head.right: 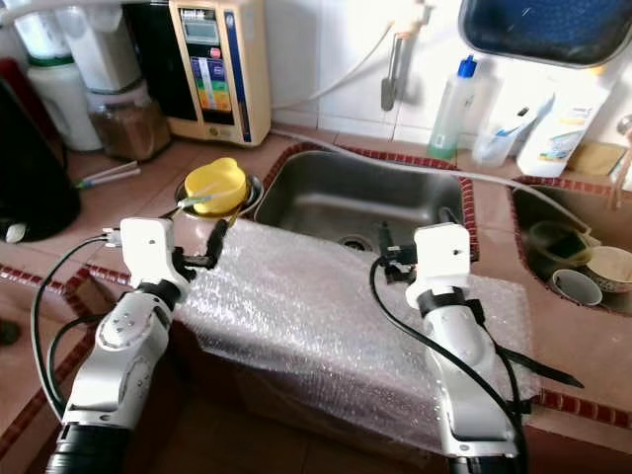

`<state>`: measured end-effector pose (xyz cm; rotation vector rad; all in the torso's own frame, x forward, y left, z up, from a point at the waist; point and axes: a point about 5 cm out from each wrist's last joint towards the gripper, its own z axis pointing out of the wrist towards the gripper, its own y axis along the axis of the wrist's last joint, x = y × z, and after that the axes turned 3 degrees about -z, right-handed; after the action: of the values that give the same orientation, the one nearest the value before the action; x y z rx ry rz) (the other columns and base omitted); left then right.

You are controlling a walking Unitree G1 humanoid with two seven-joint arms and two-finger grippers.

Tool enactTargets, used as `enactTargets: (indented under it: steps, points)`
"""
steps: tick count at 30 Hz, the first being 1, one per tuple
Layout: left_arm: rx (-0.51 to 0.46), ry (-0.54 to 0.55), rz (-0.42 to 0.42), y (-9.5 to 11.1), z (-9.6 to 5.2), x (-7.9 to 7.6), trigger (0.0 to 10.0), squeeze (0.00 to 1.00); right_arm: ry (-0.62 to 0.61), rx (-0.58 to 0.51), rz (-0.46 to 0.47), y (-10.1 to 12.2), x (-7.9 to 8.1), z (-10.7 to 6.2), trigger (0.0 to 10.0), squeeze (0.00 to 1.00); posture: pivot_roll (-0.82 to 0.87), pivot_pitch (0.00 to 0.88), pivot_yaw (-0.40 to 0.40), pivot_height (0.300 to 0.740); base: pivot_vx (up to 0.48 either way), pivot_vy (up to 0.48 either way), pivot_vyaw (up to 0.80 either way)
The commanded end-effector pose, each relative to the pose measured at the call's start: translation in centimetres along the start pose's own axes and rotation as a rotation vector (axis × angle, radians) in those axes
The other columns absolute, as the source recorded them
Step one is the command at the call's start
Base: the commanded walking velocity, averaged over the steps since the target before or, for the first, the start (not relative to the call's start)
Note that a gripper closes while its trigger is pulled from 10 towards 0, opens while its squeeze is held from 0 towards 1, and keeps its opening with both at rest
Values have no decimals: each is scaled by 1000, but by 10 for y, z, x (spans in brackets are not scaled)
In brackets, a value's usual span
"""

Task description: Kitchen organization

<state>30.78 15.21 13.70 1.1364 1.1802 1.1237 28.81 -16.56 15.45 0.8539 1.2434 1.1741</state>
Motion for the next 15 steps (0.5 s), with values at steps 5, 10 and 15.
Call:
enactTargets:
  steps: [5,10,15]
  points:
    - [-20,0,19,5,3,-1,10000,0,-13,-25,2,6,-3,1,10000,0,-2,0,27,740,0,0,0]
    - [-62,-3,18,13,3,1,10000,0,-12,-35,3,8,-3,2,10000,0,0,0,26,740,0,0,0]
    - [-74,-14,14,16,1,1,10000,0,-8,-43,-1,9,-3,2,10000,0,2,0,24,740,0,0,0]
